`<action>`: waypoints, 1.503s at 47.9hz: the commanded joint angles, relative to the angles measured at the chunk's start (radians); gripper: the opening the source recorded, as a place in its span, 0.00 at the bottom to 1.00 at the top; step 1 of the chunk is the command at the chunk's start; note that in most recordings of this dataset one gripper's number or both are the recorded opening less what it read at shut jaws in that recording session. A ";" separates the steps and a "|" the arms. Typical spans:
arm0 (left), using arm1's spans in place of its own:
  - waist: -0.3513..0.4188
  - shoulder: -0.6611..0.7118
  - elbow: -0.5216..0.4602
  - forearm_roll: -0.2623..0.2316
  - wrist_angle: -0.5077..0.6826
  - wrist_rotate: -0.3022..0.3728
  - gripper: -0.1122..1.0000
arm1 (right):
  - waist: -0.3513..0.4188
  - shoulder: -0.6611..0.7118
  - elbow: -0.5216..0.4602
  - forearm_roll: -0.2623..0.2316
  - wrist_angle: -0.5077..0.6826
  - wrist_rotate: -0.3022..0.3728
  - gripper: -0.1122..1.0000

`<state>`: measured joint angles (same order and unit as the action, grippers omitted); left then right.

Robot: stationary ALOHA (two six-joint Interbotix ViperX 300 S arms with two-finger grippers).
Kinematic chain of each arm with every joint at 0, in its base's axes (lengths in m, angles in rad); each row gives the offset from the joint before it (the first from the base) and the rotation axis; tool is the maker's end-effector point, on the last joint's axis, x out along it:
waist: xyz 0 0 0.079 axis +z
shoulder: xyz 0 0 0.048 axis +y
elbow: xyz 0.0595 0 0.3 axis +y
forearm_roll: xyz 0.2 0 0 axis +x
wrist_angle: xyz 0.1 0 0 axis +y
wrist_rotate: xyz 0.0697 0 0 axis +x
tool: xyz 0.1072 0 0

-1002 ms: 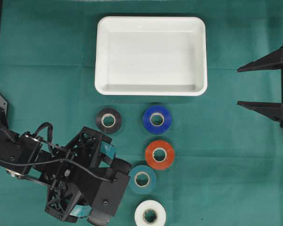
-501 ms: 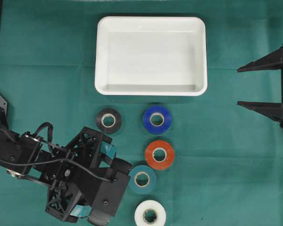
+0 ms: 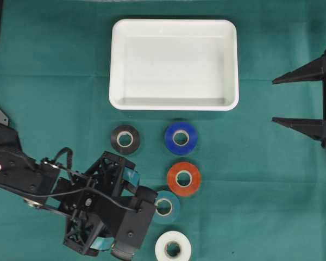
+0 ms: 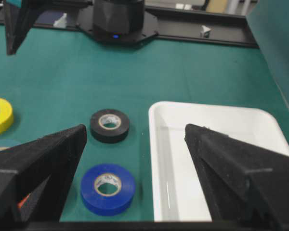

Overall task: Pick up the tape from a random location and place it into the white case.
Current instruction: 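Lower the left gripper into the yellow roll's hole and close on its rim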

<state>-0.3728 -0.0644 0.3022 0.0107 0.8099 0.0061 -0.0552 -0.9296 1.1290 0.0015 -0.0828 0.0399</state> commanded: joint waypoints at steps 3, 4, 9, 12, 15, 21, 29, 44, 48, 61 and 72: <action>0.002 0.011 0.002 0.003 -0.043 0.002 0.94 | 0.000 0.011 -0.026 -0.002 -0.005 0.002 0.92; 0.002 0.017 0.006 0.003 -0.051 0.002 0.94 | 0.000 0.012 -0.026 -0.002 -0.005 0.002 0.92; 0.000 0.040 0.025 0.003 -0.081 0.002 0.94 | 0.000 0.015 -0.028 -0.002 -0.005 0.002 0.92; 0.002 0.058 0.032 0.002 -0.101 0.002 0.94 | 0.000 0.017 -0.028 -0.002 -0.006 0.002 0.92; 0.002 0.080 0.043 -0.002 -0.124 0.002 0.94 | 0.000 0.017 -0.028 0.000 -0.005 0.002 0.92; 0.000 0.117 0.052 -0.002 -0.155 0.002 0.94 | -0.002 0.018 -0.028 -0.002 -0.008 0.002 0.92; -0.011 0.140 0.069 -0.002 -0.176 0.003 0.94 | -0.002 0.021 -0.028 -0.002 -0.008 0.002 0.92; -0.031 0.196 0.109 -0.002 -0.256 0.005 0.94 | 0.000 0.026 -0.028 -0.002 -0.008 0.002 0.92; -0.031 0.202 0.121 -0.002 -0.272 0.005 0.94 | 0.000 0.025 -0.028 -0.002 -0.008 0.002 0.92; -0.031 0.244 0.147 -0.002 -0.290 0.005 0.94 | 0.000 0.026 -0.028 -0.002 -0.006 0.002 0.92; -0.028 0.268 0.160 -0.002 -0.328 0.005 0.94 | 0.000 0.026 -0.028 -0.002 -0.005 0.002 0.92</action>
<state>-0.4004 0.2132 0.4679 0.0107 0.4970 0.0092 -0.0552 -0.9097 1.1290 0.0015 -0.0828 0.0414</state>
